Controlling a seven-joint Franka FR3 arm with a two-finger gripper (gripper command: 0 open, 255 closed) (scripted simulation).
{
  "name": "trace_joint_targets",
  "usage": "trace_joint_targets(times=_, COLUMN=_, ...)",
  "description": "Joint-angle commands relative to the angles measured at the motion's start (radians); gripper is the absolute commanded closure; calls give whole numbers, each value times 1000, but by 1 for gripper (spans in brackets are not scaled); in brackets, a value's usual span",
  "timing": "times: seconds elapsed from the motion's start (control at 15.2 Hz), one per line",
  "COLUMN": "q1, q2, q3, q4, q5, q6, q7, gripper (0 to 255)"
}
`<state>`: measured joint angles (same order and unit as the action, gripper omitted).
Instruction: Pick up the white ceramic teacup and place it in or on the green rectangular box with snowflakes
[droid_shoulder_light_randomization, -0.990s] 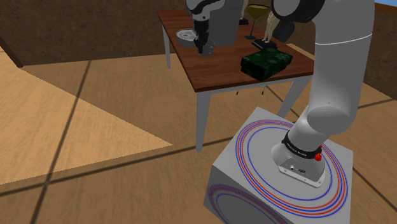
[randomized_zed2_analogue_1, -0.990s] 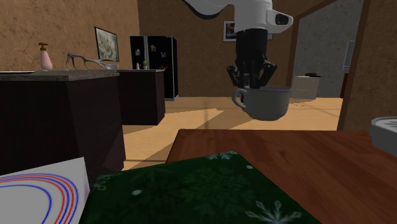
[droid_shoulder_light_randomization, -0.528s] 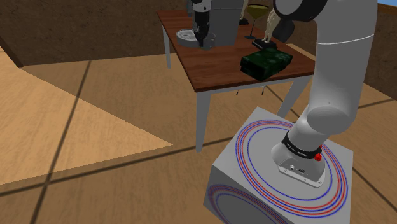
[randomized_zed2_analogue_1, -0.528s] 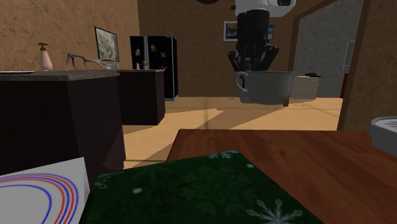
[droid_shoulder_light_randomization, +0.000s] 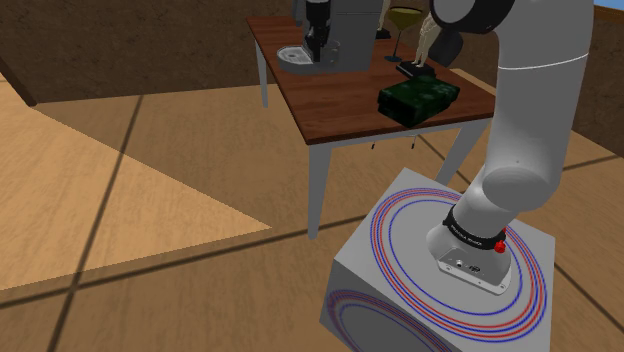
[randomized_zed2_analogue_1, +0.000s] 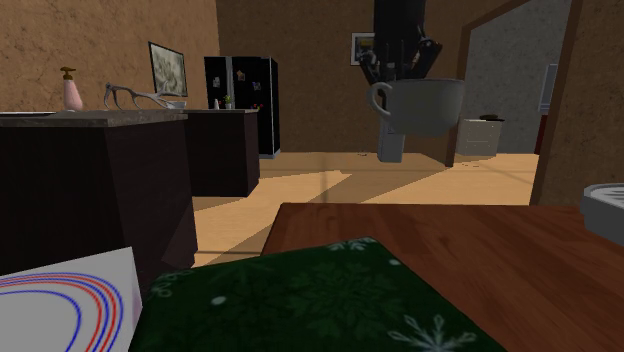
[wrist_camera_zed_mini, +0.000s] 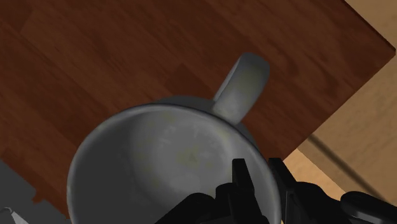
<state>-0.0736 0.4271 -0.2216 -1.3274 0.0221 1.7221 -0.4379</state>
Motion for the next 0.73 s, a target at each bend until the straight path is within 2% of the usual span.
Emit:
trace_joint_targets(times=0.0, q1=-2, q2=1, q3=-1, q4=30, q5=0, q6=-29, q7=-2, gripper=255)
trace_joint_targets(times=0.07, q1=-2, q2=1, q3=-1, q4=33, q5=0, q6=-32, q7=-2, gripper=255)
trace_joint_targets(times=0.33, q1=-28, q2=-120, q3=-25, q4=-143, q5=-19, q6=28, q7=-57, gripper=255)
trace_joint_targets(times=0.66, q1=-67, q2=-242, q3=-60, q4=-309, q5=-44, q6=79, q7=-132, gripper=255)
